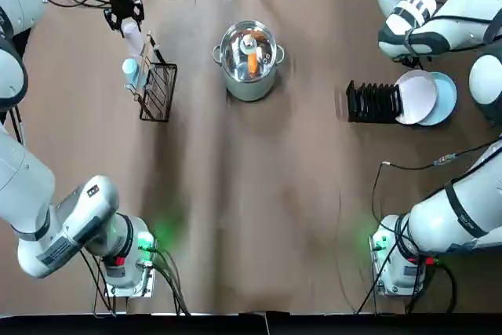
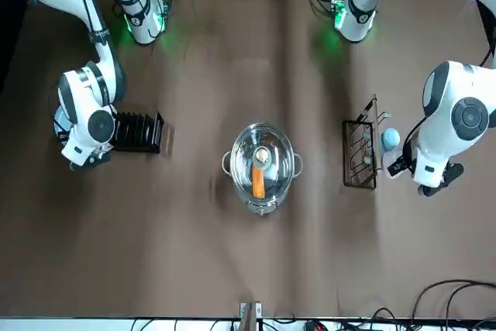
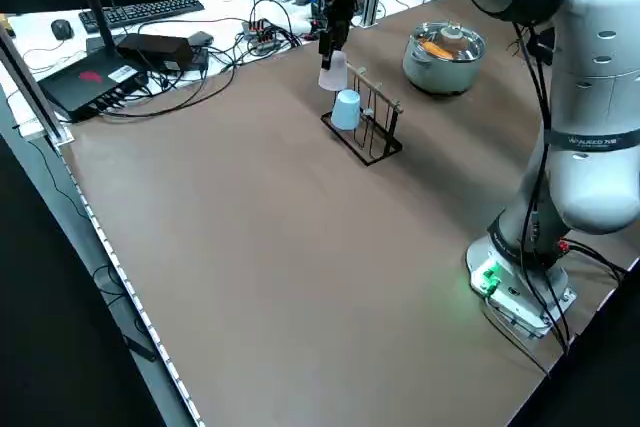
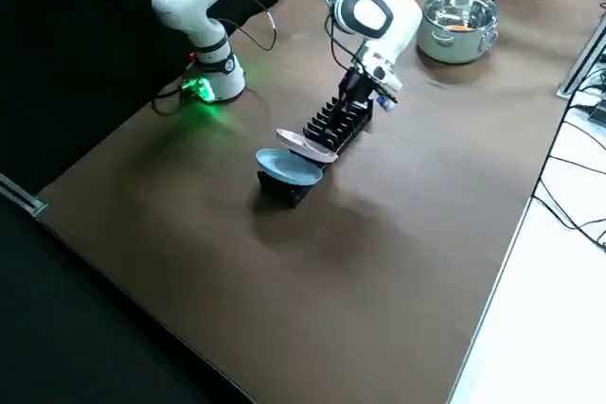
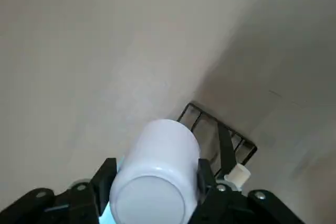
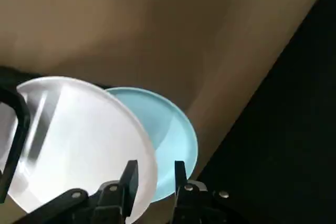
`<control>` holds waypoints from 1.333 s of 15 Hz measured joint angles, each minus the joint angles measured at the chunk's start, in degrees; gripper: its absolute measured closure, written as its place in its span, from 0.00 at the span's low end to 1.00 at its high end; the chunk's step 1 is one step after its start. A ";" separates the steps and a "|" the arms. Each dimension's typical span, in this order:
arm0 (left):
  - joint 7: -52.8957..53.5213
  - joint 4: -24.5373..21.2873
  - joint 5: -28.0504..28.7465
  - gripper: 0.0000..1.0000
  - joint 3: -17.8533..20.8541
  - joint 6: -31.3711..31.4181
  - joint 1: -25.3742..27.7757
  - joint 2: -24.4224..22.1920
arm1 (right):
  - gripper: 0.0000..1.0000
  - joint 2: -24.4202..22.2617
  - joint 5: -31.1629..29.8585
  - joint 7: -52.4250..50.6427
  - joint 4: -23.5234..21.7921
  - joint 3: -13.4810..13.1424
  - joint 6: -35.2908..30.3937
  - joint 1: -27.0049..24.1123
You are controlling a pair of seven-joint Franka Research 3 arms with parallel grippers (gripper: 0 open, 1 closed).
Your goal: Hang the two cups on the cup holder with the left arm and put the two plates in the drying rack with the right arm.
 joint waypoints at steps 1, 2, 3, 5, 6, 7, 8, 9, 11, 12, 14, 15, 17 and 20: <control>-0.01 -0.01 0.00 0.33 0.01 0.46 0.01 0.36 | 0.66 0.00 0.36 0.00 0.74 0.03 0.00 0.02; -0.01 -0.05 0.00 0.33 0.01 0.79 0.01 0.71 | 0.67 0.00 1.58 0.00 1.56 0.04 0.00 0.03; -0.01 -0.13 0.00 0.33 0.02 1.00 0.01 1.02 | 0.67 -0.02 3.77 -0.19 2.41 0.06 0.00 0.04; -0.01 -0.58 0.01 0.33 0.08 2.06 0.01 1.45 | 0.67 -0.60 10.51 -2.64 4.36 0.07 -0.34 0.05; -0.01 -1.02 0.01 0.33 0.15 2.86 0.04 1.51 | 0.66 -1.32 15.06 -4.53 5.64 -0.03 -1.26 0.04; -0.01 -1.54 0.01 0.33 0.22 3.67 0.08 1.53 | 0.66 -2.27 20.22 -6.04 7.42 -0.25 -2.47 0.00; -0.01 -2.07 0.13 0.33 0.34 4.40 0.11 1.56 | 0.66 -3.23 25.19 -6.97 9.62 -0.49 -4.01 -0.13; -0.01 -2.58 0.42 0.33 0.47 4.97 0.20 1.62 | 0.66 -4.17 29.72 -7.72 12.24 -0.64 -5.77 -0.44; -0.01 -3.19 1.26 0.33 0.67 5.44 0.38 2.13 | 0.65 -5.54 36.94 -8.07 17.56 -0.73 -9.52 -1.04; -0.01 -3.26 1.55 0.33 0.71 5.52 0.45 2.50 | 0.65 -6.03 39.12 -8.07 20.11 -0.74 -11.48 -1.14; -0.01 -3.26 1.83 0.33 0.75 5.66 0.54 3.02 | 0.63 -7.06 43.11 -8.07 25.02 -0.65 -14.69 -1.14; -0.01 -3.27 1.85 0.33 0.75 5.69 0.55 3.09 | 0.57 -7.58 45.11 -8.07 27.21 -0.53 -15.80 -1.10; -0.01 -3.27 1.85 0.33 0.75 5.72 0.54 3.15 | 0.49 -8.60 47.14 -8.25 30.23 -0.25 -17.45 -0.94; 0.03 -2.91 1.86 0.15 0.75 6.05 0.55 3.15 | 0.23 -10.68 47.61 -8.48 32.57 -0.01 -22.89 1.18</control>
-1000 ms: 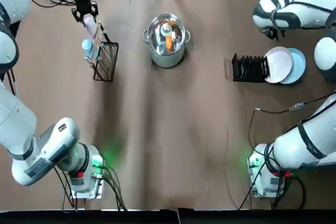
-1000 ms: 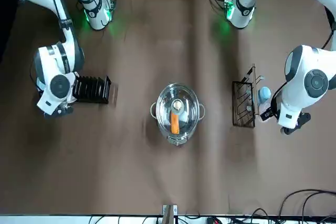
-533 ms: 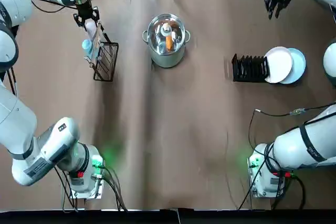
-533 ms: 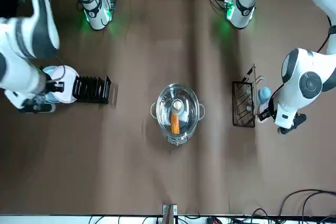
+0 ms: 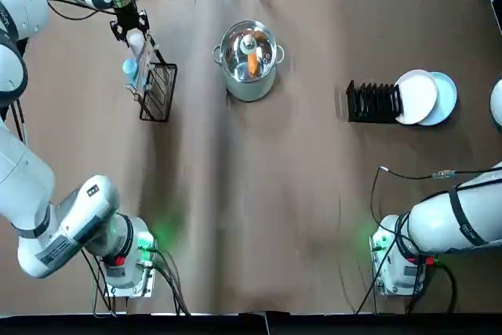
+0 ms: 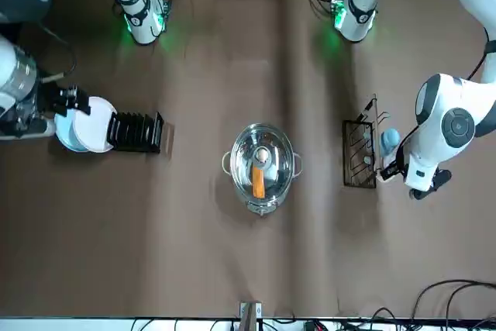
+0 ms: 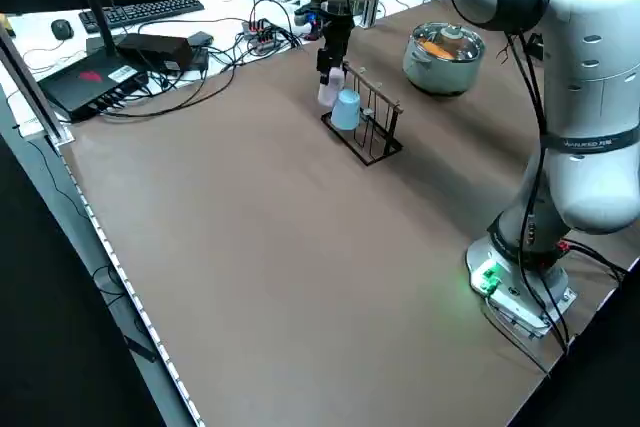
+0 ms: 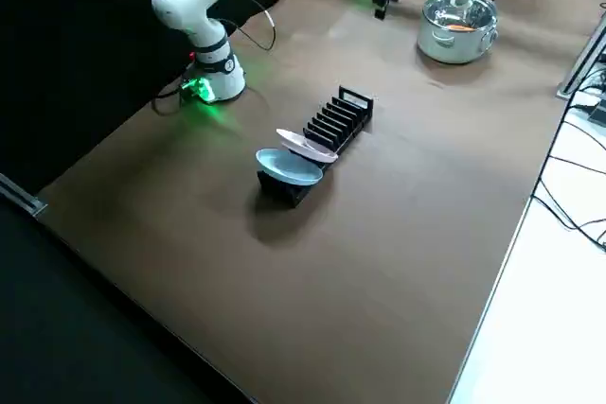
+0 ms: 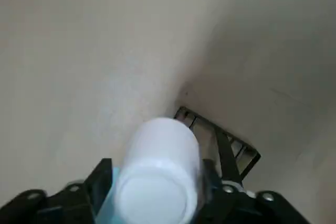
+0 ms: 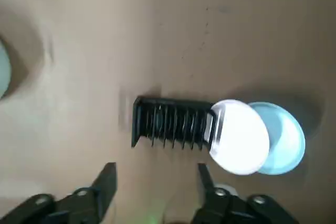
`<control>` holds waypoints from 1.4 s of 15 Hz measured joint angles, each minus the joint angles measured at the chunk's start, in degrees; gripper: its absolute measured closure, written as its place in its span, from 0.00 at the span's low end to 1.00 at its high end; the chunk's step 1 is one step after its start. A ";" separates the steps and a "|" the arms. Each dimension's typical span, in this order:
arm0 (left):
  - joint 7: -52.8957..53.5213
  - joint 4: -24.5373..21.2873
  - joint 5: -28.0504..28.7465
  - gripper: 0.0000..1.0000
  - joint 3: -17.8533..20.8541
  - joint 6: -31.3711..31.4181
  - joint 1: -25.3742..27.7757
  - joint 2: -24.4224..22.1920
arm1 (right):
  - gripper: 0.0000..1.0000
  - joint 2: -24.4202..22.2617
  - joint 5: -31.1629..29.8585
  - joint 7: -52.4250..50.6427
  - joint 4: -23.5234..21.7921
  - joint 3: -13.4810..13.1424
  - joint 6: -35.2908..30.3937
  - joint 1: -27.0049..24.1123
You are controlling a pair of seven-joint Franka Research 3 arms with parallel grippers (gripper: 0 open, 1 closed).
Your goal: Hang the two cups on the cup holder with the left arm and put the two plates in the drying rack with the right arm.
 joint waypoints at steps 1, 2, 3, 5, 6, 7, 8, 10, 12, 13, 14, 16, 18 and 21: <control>0.06 0.20 0.04 0.07 0.00 0.03 0.04 0.00 | 0.14 -0.93 0.00 0.00 0.14 0.01 -0.17 0.68; 0.09 0.46 0.06 0.00 0.00 0.07 0.10 -0.01 | 0.05 -1.89 0.00 -0.05 0.21 0.01 -0.11 1.06; 0.12 0.92 0.08 0.00 -0.01 0.12 0.17 -0.03 | 0.00 -2.74 0.00 -0.09 0.21 0.01 0.27 1.18; 0.21 2.25 0.09 0.00 -0.08 0.12 0.28 -0.23 | 0.00 -3.85 0.00 -0.15 -0.21 -0.11 1.10 1.18; 0.33 2.90 0.13 0.00 -0.13 0.12 0.29 -0.52 | 0.00 -4.18 0.02 -0.16 -1.01 -0.20 1.87 1.16; 0.70 3.33 0.17 0.00 -0.20 0.11 0.30 -0.98 | 0.00 -4.64 0.02 -0.16 -2.30 -0.32 3.23 1.09; 1.64 3.56 0.20 0.00 -0.27 0.02 0.30 -1.62 | 0.00 -5.41 0.02 -0.16 -4.07 -0.50 5.18 1.00; 5.97 3.81 0.20 0.00 -0.58 -1.27 0.46 -3.24 | 0.00 -7.55 -0.02 -0.24 -7.68 -0.70 7.93 0.85; 12.08 5.42 0.19 0.00 -1.67 -5.92 0.64 -4.41 | 0.00 -9.42 -0.07 -0.28 -9.56 -0.82 7.88 0.76; 15.22 6.89 0.17 0.00 -2.53 -8.88 0.68 -4.73 | 0.00 -10.11 -0.11 -0.34 -9.97 -0.86 7.33 0.69; 18.56 8.61 0.13 0.00 -3.57 -11.99 0.71 -4.98 | 0.00 -10.60 -0.16 -0.39 -10.13 -0.86 6.84 0.68; 23.34 11.69 -0.10 0.00 -5.72 -17.20 0.71 -5.26 | 0.00 -11.11 -0.17 -0.39 -10.16 -0.85 6.63 0.68; 24.97 14.28 -0.12 0.00 -7.75 -21.19 0.70 -5.30 | 0.00 -11.13 -0.20 -0.39 -10.28 -0.88 7.55 0.66; 26.32 16.99 -0.17 0.00 -8.98 -24.10 0.45 -5.31 | 0.00 -11.16 -0.22 -0.39 -10.52 -1.03 9.01 0.38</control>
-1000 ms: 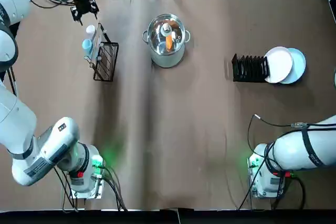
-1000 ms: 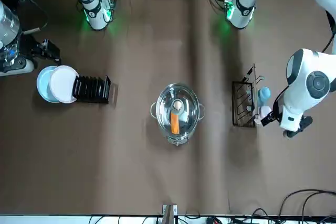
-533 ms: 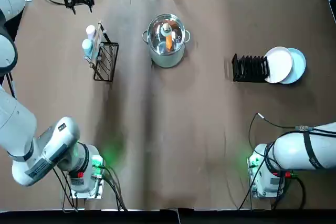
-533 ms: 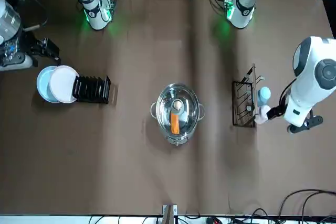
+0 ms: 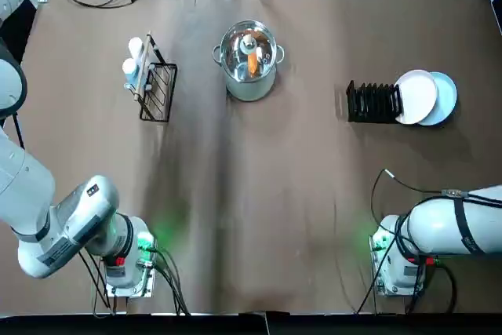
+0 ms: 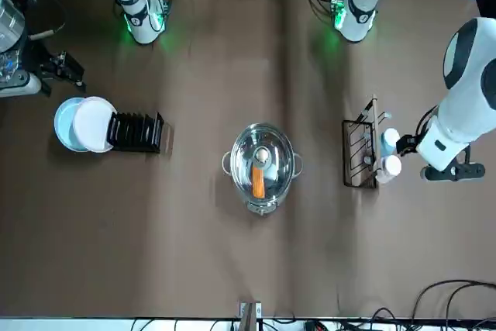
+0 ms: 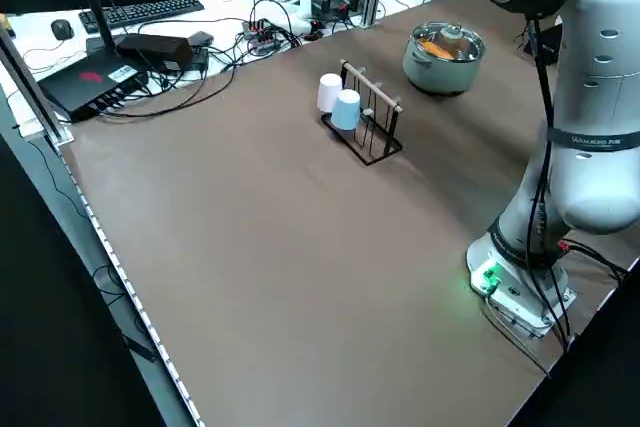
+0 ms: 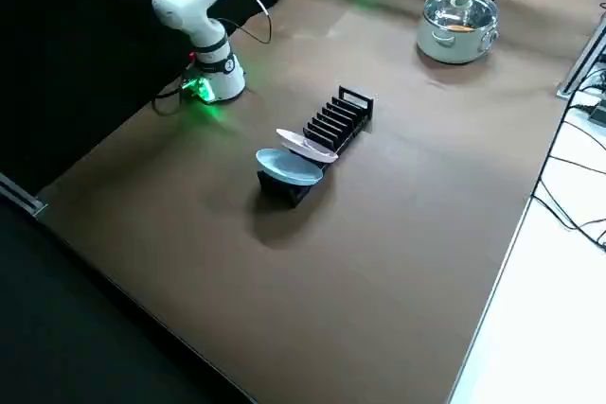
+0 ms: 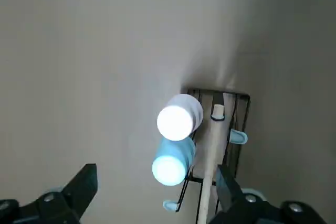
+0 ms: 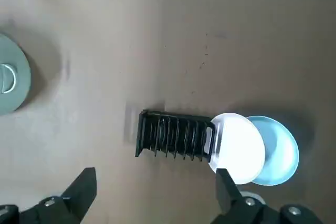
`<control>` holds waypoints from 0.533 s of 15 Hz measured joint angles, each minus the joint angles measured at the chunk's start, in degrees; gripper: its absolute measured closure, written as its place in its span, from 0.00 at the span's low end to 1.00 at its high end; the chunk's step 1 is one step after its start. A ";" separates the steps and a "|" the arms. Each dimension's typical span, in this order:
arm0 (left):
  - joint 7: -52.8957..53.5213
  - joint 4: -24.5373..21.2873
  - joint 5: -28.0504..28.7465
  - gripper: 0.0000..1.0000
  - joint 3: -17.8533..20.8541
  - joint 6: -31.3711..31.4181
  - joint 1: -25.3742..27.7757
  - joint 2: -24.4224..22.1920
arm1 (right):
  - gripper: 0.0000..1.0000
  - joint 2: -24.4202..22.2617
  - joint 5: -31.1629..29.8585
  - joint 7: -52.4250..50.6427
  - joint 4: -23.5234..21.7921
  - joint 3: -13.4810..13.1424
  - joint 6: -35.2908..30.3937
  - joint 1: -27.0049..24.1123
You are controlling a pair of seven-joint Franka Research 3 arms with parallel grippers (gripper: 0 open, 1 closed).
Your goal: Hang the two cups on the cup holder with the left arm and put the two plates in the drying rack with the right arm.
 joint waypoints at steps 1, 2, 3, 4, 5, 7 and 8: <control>1.55 0.31 -0.08 0.00 0.02 -0.16 0.05 0.01 | 0.00 -0.11 0.00 -0.01 -0.24 -0.07 0.02 -0.23; 2.80 0.57 -0.12 0.00 0.11 -0.33 0.06 0.01 | 0.00 -0.38 0.00 -0.03 -0.85 -0.11 0.49 -0.43; 3.94 1.40 -0.13 0.00 0.36 -1.77 -0.38 -0.07 | 0.00 -1.05 0.00 -0.18 -2.31 -0.11 1.94 -0.65; 4.05 1.99 -0.33 0.00 1.59 -2.61 -1.70 -0.38 | 0.00 -1.36 0.00 -0.62 -2.74 -0.10 1.81 -0.65; 4.06 2.79 -1.54 0.00 3.99 -3.17 -3.92 -0.99 | 0.00 -1.62 0.00 -1.55 -2.88 -0.09 1.01 -0.65; 5.21 4.34 -6.92 0.00 12.66 -3.80 -10.72 -3.54 | 0.00 -2.00 0.00 -2.84 -2.95 -0.12 -1.54 -0.72; 6.82 4.79 -10.49 0.00 18.83 -3.94 -15.11 -5.62 | 0.00 -2.13 0.00 -3.20 -2.96 -0.18 -2.42 -0.75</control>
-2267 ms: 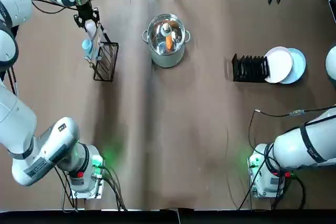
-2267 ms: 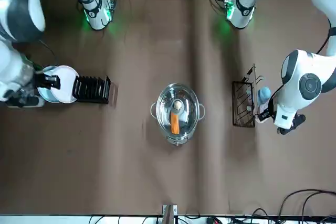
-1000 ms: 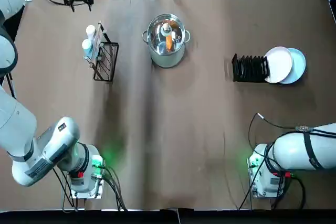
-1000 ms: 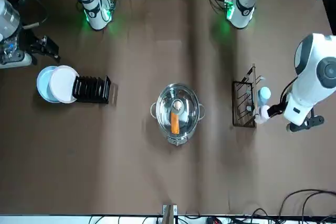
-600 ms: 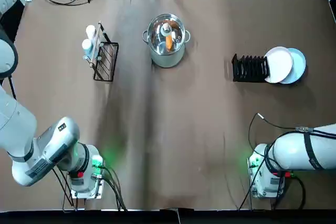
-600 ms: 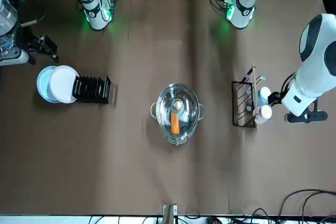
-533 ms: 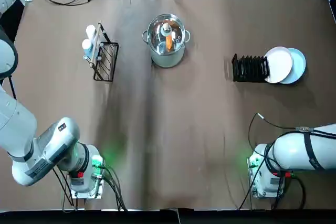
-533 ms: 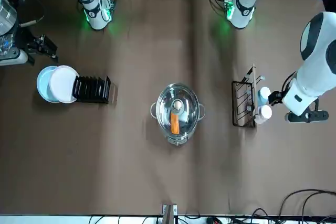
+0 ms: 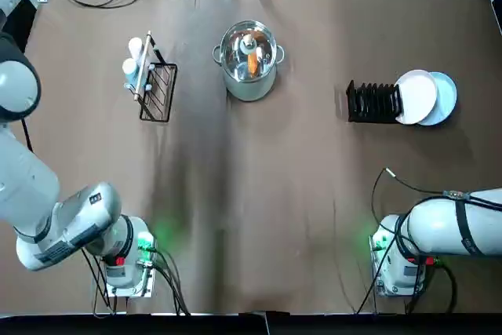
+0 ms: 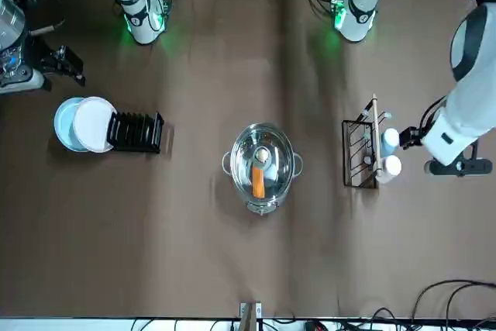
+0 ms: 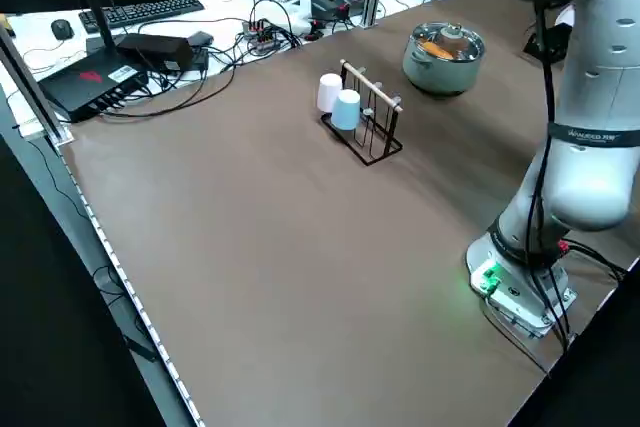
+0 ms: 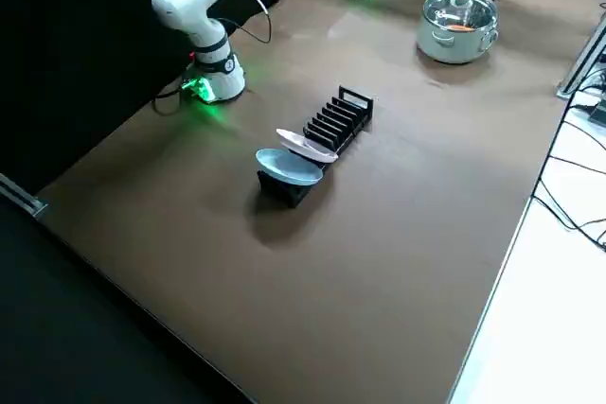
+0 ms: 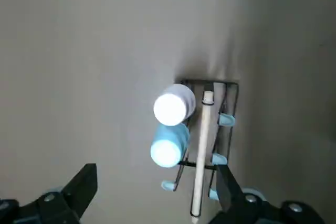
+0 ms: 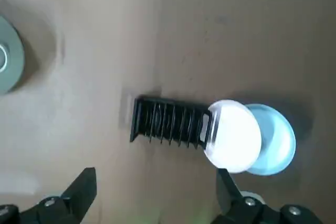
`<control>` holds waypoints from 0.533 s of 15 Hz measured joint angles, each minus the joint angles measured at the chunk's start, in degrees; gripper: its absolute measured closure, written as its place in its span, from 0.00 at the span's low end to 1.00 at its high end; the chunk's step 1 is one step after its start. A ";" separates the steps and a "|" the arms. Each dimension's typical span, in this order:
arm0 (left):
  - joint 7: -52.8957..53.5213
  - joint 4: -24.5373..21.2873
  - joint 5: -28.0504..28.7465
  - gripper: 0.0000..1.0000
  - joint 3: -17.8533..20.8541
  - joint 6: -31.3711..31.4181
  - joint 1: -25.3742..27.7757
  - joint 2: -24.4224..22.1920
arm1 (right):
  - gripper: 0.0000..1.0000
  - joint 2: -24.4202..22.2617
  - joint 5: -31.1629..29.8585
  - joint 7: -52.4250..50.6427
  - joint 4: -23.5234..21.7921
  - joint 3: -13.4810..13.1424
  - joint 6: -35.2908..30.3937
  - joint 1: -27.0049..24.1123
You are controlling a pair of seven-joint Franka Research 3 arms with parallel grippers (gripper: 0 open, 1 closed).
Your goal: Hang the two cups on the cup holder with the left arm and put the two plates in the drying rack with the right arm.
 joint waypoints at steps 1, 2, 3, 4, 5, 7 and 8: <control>1.46 0.21 -3.87 0.00 6.20 -0.20 -4.16 -2.23 | 0.00 -0.10 0.02 -0.18 0.01 -0.07 -0.09 -0.01; 2.79 0.24 -7.17 0.00 12.20 -0.46 -8.00 -4.46 | 0.00 -0.17 0.02 -0.28 0.06 -0.10 -0.03 -0.02; 4.06 0.20 -9.40 0.00 17.31 -0.79 -11.34 -6.45 | 0.00 -0.26 -0.01 -0.31 0.15 -0.13 0.20 -0.04; 5.03 -0.05 -10.62 0.00 20.97 -1.22 -13.90 -8.24 | 0.00 -0.38 -0.03 -0.36 0.23 -0.17 0.73 -0.06; 5.38 -0.81 -11.12 0.00 23.01 -1.64 -15.63 -9.93 | 0.00 -0.53 -0.07 -0.36 0.26 -0.18 1.16 -0.07; 6.03 -3.49 -11.33 0.00 24.74 -2.04 -17.88 -12.94 | 0.00 -0.76 -0.23 -0.36 0.26 -0.19 1.87 -0.08; 6.36 -4.68 -11.34 0.00 24.76 -2.03 -18.29 -13.90 | 0.00 -0.78 -0.41 -0.35 0.26 -0.20 2.49 -0.12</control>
